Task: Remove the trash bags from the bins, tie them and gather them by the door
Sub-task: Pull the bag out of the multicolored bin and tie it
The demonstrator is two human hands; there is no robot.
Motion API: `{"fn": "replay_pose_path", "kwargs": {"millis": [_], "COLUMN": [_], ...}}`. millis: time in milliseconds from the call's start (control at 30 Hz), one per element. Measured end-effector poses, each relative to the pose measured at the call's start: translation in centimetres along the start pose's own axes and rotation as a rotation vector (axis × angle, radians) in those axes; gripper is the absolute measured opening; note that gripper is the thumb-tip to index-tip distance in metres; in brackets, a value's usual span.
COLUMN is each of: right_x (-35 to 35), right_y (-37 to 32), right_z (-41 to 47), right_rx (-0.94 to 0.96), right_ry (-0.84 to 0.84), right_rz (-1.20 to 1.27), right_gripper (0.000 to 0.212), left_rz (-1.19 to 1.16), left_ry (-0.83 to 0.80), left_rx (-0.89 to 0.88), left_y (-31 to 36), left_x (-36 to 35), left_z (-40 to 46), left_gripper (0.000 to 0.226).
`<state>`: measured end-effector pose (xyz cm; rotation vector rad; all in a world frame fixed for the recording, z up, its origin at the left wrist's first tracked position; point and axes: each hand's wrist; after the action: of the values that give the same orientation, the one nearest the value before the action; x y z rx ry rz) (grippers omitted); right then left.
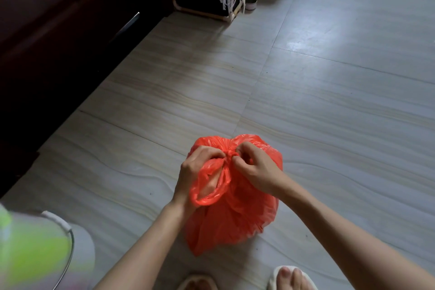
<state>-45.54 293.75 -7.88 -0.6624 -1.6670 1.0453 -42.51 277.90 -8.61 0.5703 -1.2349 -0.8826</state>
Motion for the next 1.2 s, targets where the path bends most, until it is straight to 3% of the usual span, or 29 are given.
{"fn": "replay_pose_path", "kwargs": {"millis": [100,167,233,433,667,733,800,833,900,1000,1100,1133,1200], "right_x": [0.0,-0.1,0.0,1.1,1.9,2.5,3.6,4.1,4.8,4.9,4.0,3.6,3.0], "right_y": [0.0,0.1,0.4,2.3,2.8,2.8,2.9,3.1,3.4,3.4,2.5,2.3,1.6], "right_z": [-0.3,-0.5,-0.6,-1.3,-2.3,-2.7,-2.8,-2.8,-2.2,-0.6,0.7,0.9,0.7], "right_rx": [0.17,0.3,0.374,0.446,0.493,0.488,0.473,0.476,0.477,0.367,0.387,0.398,0.373], "right_ry": [0.054,0.044,0.073,0.14,0.022,-0.028,-0.049,-0.049,-0.094,-0.292,-0.282,-0.254,-0.246], "right_rz": [-0.272,-0.439,-0.567,-0.856,-0.852,-0.819,-0.831,-0.845,-0.83,-0.683,-0.912,-0.976,-0.999], "right_gripper": [0.017,0.029,0.03,0.017,0.012,0.014,0.02,0.021,0.035,0.062,0.061,0.05,0.026], "left_rz": [0.158,0.201,0.228,0.403,0.306,0.123,-0.207,-0.267,-0.16,0.107,0.53,0.663,0.692], "left_ry": [0.012,0.105,0.166,0.1,0.002,-0.055,-0.21,-0.388,-0.743,-0.961,-0.923,-0.862,-0.651], "left_rx": [-0.103,-0.032,0.078,0.247,0.44,0.54,0.622,0.623,0.605,0.673,0.719,0.633,0.404], "left_y": [-0.2,-0.2,-0.1,-1.5,-1.9,-2.8,-3.3,-3.5,-3.8,-3.4,-1.1,-0.1,1.7], "left_x": [-0.4,-0.6,-0.7,-0.1,2.2,2.8,4.1,5.2,7.8,11.8,13.9,13.3,10.3], "left_z": [-0.1,0.2,0.7,0.3,-0.9,-0.3,0.5,1.0,2.6,5.5,8.3,8.7,8.3], "left_gripper": [0.01,0.007,0.02,0.025,0.036,0.038,0.026,0.021,0.018,0.055,0.082,0.078,0.062]}}
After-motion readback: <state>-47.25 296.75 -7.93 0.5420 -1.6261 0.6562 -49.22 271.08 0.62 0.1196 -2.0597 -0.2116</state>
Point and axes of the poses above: each hand's wrist, its own z-axis towards the middle knuckle, its own x-axis out of the back of the hand, y = z × x
